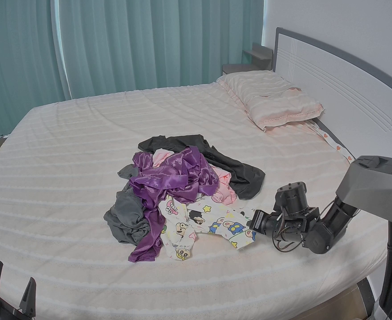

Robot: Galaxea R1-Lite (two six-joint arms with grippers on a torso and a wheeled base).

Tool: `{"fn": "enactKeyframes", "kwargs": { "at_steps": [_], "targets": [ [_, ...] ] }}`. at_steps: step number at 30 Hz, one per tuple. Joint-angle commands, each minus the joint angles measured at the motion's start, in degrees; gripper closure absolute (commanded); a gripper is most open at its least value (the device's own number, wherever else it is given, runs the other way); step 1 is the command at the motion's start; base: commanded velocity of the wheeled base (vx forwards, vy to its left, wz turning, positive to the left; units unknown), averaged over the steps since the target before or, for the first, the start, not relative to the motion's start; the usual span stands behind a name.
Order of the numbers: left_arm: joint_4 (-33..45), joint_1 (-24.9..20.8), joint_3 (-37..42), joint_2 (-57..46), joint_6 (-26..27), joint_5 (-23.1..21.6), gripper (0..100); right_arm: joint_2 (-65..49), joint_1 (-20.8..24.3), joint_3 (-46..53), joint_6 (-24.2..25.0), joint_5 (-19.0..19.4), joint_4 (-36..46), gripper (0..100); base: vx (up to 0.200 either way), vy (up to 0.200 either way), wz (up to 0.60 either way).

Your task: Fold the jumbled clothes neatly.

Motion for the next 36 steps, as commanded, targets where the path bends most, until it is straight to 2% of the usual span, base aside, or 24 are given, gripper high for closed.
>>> {"fn": "enactKeyframes", "kwargs": {
  "at_steps": [1, 2, 4, 5, 8, 9, 10, 11, 12, 13, 16, 18, 19, 21, 22, 23, 24, 25, 28, 32, 36],
  "targets": [
    [-0.3, 0.0, 1.0, -0.6, 4.2, -1.0, 0, -12.8, 2.6, 13.3, 0.1, 1.0, -11.9, 100, 0.000, 0.000, 0.00],
    [-0.3, 0.0, 1.0, -0.6, 4.9, -2.1, 0, -15.3, 3.3, 16.7, 0.0, 0.9, -16.6, 100, 0.000, 0.000, 0.00],
    [-0.3, 0.0, 1.0, -0.6, 5.1, -2.7, 0, -17.1, 3.6, 19.0, 0.0, 0.9, -19.8, 100, 0.000, 0.000, 0.00],
    [-0.3, 0.0, 1.0, -0.6, 5.4, -3.8, 0, -20.1, 4.1, 21.7, -0.1, 1.0, -23.9, 100, 0.000, 0.000, 0.00],
    [-1.1, 0.0, 0.9, -0.6, 5.7, -5.5, 0, -23.7, 5.0, 23.6, -0.1, 1.0, -27.6, 100, 0.000, 0.000, 0.00],
    [-5.1, 0.0, -4.0, 0.7, 4.2, -8.7, 0, -26.2, 5.8, 24.1, -0.1, 0.9, -29.3, 100, 0.000, 0.000, 0.00],
    [-5.5, 0.0, -4.7, 1.0, 3.8, -9.0, 0, -26.4, 5.8, 24.1, -0.1, 0.9, -29.4, 100, 0.000, 0.000, 0.00],
    [-8.3, 0.0, -11.4, 6.3, -0.2, -13.9, 0, -29.3, 7.0, 24.2, -0.2, 0.9, -29.6, 100, 0.000, 0.000, 0.00],
    [-8.3, 0.0, -11.8, 7.2, -0.9, -14.8, 0, -29.7, 7.1, 24.2, -0.2, 0.9, -29.6, 100, 0.000, 0.000, 0.00],
    [-8.9, 0.1, -13.1, 14.5, -0.9, -20.8, 0, -32.2, 7.9, 24.1, -0.2, 1.0, -29.6, 100, 0.000, 0.000, 0.00],
    [-10.6, -1.2, -13.1, 27.9, 1.2, -31.8, 0, -34.9, 10.1, 23.9, -0.2, 1.3, -29.4, 100, 0.000, 0.000, 0.00],
    [-12.2, -3.2, -13.4, 37.3, 2.8, -35.9, 0, -35.3, 10.9, 23.6, -0.2, 1.4, -29.6, 100, 0.000, 0.000, 0.00],
    [-12.5, -3.4, -13.5, 38.1, 3.0, -36.1, 0, -35.3, 11.0, 23.6, -0.2, 1.4, -29.6, 100, 0.000, 0.000, 0.00],
    [-21.0, -11.0, -14.2, 53.5, 5.8, -35.8, 0, -36.4, 11.3, 22.0, -0.6, 1.4, -29.9, 100, 0.000, 0.000, 0.00],
    [-21.5, -11.4, -14.2, 54.2, 5.8, -35.6, 0, -36.5, 11.3, 21.9, -0.6, 1.4, -29.9, 100, 0.000, 0.000, 0.00],
    [-25.8, -14.9, -14.4, 59.9, 6.1, -34.5, 0, -37.4, 11.3, 21.1, -0.5, 1.3, -29.7, 100, 0.000, 0.000, 0.00],
    [-25.8, -14.9, -14.4, 59.9, 6.1, -34.5, 0, -37.4, 11.3, 21.1, -0.5, 1.3, -29.7, 100, 0.000, 0.000, 0.00],
    [-34.8, -21.5, -14.3, 71.4, 6.2, -29.9, 0, -38.2, 11.3, 20.7, -0.4, 1.1, -29.9, 100, 0.000, 0.000, 0.00],
    [-41.6, -28.8, -14.3, 81.8, 5.5, -23.0, 0, -39.9, 11.3, 19.8, -0.2, 1.4, -30.0, 100, 0.000, 0.000, 0.00],
    [-47.3, -34.7, -14.4, 92.9, 2.2, -16.7, 0, -39.7, 11.3, 18.5, -0.3, 1.5, -29.8, 100, 0.000, 0.000, 0.00],
    [-54.7, -38.2, -14.5, 100.9, -0.4, -10.8, 0, -39.5, 11.1, 17.1, -0.3, 1.4, -29.7, 100, 0.000, 0.000, 0.00]
  ]
}}
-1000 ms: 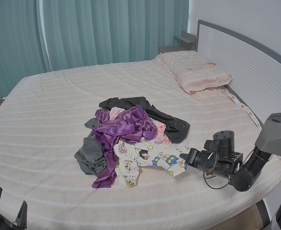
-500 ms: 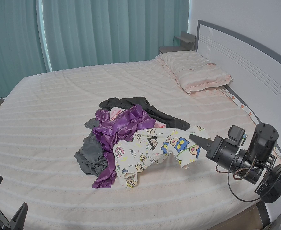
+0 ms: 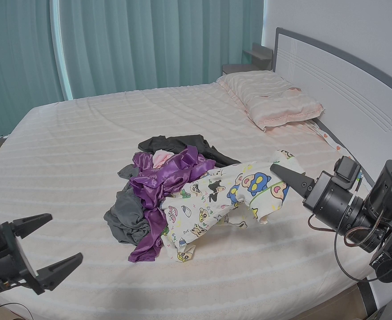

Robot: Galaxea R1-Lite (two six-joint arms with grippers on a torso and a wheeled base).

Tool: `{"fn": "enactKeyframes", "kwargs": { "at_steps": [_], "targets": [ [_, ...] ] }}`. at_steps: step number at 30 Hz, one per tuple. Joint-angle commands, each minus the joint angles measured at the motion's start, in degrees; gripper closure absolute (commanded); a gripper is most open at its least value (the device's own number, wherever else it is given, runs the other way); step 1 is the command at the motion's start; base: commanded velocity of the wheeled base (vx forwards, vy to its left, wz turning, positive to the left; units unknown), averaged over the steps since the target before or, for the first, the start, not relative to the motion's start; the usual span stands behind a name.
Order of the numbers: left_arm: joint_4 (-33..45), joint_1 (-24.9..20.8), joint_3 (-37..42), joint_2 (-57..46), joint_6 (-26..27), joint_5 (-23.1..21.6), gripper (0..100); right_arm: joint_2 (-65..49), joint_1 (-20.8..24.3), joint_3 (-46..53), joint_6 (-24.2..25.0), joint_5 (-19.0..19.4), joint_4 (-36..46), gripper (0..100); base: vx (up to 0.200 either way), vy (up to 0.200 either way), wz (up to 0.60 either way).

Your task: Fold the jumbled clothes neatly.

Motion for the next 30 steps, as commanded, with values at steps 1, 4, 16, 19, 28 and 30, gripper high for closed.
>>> {"fn": "enactKeyframes", "kwargs": {
  "at_steps": [1, 4, 16, 19, 28, 30],
  "targets": [
    [-29.2, -24.4, -2.8, 52.6, -5.3, 14.8, 0, -5.8, 1.7, -4.8, 0.0, 0.3, -0.2, 100, 0.000, 0.000, 0.00],
    [-34.5, -28.0, -2.8, 57.3, -10.4, 19.9, 0, -5.6, 2.4, -6.0, -0.1, 0.6, -0.1, 100, 0.000, 0.000, 0.00],
    [-53.0, -34.3, -7.1, 71.4, -22.8, 32.4, 0, -6.0, 4.7, -6.5, 0.0, 1.0, 0.0, 100, 0.000, 0.000, 0.00],
    [-54.2, -34.4, -8.9, 73.7, -23.3, 34.7, 0, -6.1, 5.4, -6.5, -0.1, 0.9, -0.1, 100, 0.000, 0.000, 0.00],
    [-60.3, -33.5, -13.6, 81.4, -23.5, 43.1, 0, -6.2, 5.9, -6.9, -0.2, 0.9, -0.1, 100, 0.000, 0.000, 0.00],
    [-61.5, -33.1, -15.4, 83.5, -23.5, 46.3, 0, -6.2, 5.9, -7.0, -0.2, 0.9, -0.1, 100, 0.000, 0.000, 0.00]
  ]
}}
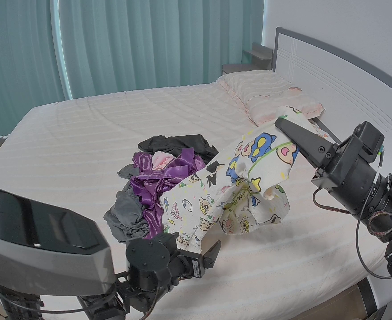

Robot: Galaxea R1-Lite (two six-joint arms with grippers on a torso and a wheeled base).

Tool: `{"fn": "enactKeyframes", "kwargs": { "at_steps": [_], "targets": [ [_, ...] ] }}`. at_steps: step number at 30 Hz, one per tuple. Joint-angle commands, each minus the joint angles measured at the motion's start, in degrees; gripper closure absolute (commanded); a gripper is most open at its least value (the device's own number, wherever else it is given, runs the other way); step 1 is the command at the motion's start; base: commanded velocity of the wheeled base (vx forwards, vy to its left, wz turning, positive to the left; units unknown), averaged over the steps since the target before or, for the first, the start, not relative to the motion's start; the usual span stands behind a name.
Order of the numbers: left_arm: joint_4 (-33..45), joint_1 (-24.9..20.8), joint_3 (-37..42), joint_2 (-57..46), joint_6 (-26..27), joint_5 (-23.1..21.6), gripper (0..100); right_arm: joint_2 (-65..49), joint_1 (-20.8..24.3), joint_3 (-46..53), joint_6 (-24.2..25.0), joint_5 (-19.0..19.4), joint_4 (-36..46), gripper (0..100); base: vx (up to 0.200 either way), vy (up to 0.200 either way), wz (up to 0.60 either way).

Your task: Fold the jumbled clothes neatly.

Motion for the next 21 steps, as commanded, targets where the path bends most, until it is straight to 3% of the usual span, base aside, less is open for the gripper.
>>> {"fn": "enactKeyframes", "kwargs": {
  "at_steps": [1, 21],
  "targets": [
    [-1.9, 0.3, -4.4, 8.3, -0.2, 5.0, 0, -0.4, 0.3, -0.4, 0.0, 0.1, -0.1, 100, 0.000, 0.000, 0.00],
    [-1.9, 4.7, -5.7, 14.7, -0.3, 6.1, 0, -0.9, 0.1, -2.3, 0.0, 0.1, -0.1, 100, 0.000, 0.000, 0.00]
  ]
}}
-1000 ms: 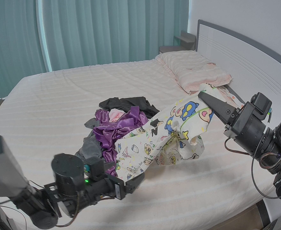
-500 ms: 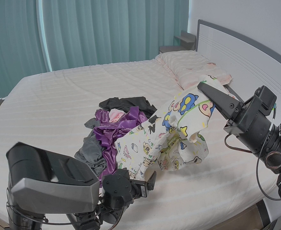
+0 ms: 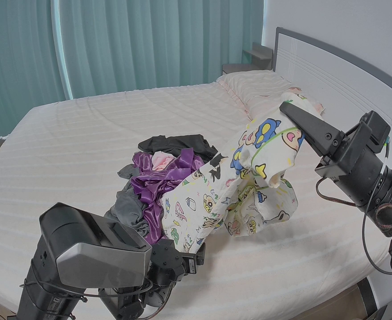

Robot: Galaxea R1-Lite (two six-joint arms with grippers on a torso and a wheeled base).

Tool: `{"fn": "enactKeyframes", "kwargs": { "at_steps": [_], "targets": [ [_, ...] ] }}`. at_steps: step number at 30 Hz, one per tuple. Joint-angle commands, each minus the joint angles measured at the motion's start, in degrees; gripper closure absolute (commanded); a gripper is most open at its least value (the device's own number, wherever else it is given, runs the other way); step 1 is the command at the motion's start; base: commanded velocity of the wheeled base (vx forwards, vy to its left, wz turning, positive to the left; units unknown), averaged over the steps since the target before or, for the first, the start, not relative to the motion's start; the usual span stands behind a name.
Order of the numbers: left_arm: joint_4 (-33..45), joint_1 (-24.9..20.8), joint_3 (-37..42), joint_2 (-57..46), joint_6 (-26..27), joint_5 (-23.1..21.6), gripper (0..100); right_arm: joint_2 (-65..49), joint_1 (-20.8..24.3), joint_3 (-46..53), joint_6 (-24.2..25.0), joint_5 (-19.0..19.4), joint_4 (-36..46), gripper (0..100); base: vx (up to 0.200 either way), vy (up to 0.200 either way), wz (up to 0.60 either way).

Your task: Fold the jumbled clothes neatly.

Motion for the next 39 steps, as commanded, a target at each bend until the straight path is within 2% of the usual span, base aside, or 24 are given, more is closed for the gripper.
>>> {"fn": "enactKeyframes", "kwargs": {
  "at_steps": [1, 8, 9, 15, 21, 23, 24, 26, 29, 33, 35, 39],
  "targets": [
    [-1.0, 0.4, 0.2, 1.2, 0.0, 0.0, 0, 0.1, 0.0, -0.4, 0.0, 0.0, 0.0, 100, 0.000, 0.000, 0.00],
    [-1.0, 0.5, -0.3, 1.9, -0.3, -0.1, 0, 0.0, -0.6, -0.5, 0.0, 0.2, 0.0, 100, 0.000, 0.000, 0.00],
    [-1.0, 0.5, -0.3, 1.9, -0.6, -0.1, 100, 0.0, -0.8, -0.5, 0.0, 0.3, 0.0, 100, 0.000, 0.000, 0.00],
    [-1.0, 0.7, 1.3, 1.1, -2.9, -0.3, 100, 0.0, -2.5, 0.1, 0.0, 0.3, 0.0, 100, 0.000, 0.000, 0.00],
    [-1.0, 3.0, 6.0, -5.2, -6.0, -0.6, 100, 0.1, -6.6, 1.0, 0.0, 0.3, 0.0, 100, 0.000, 0.000, 0.00],
    [-1.0, 5.5, 9.4, -11.0, -7.0, -1.7, 100, 0.1, -9.9, 1.8, -0.1, 0.3, 0.1, 100, 0.000, 0.000, 0.00],
    [-1.0, 5.7, 9.6, -11.3, -7.0, -1.9, 100, 0.1, -10.1, 1.8, -0.1, 0.3, 0.1, 100, 0.000, 0.000, 0.00],
    [-1.0, 8.4, 12.6, -19.4, -7.1, -3.3, 100, 0.7, -14.2, 2.2, -0.4, 0.2, 0.2, 100, 0.000, 0.000, 0.00],
    [-0.9, 9.9, 13.5, -26.6, -6.7, -3.5, 100, 1.7, -18.1, 1.7, -1.7, 0.2, 0.8, 100, 0.000, 0.000, 0.00],
    [0.4, 10.8, 12.8, -35.3, -5.7, -3.5, 100, 3.1, -21.8, 0.0, -4.8, 0.0, 1.2, 100, 0.000, 0.000, 0.00],
    [3.8, 10.9, 10.9, -40.7, -3.3, -3.5, 100, 3.1, -23.5, -2.2, -6.2, -0.2, 1.2, 100, 0.000, 0.000, 0.00],
    [11.1, 11.2, 2.3, -48.9, -1.8, -3.1, 100, 1.6, -24.8, -8.3, -9.7, -0.4, 3.9, 100, 0.000, 0.000, 0.00]
  ]
}}
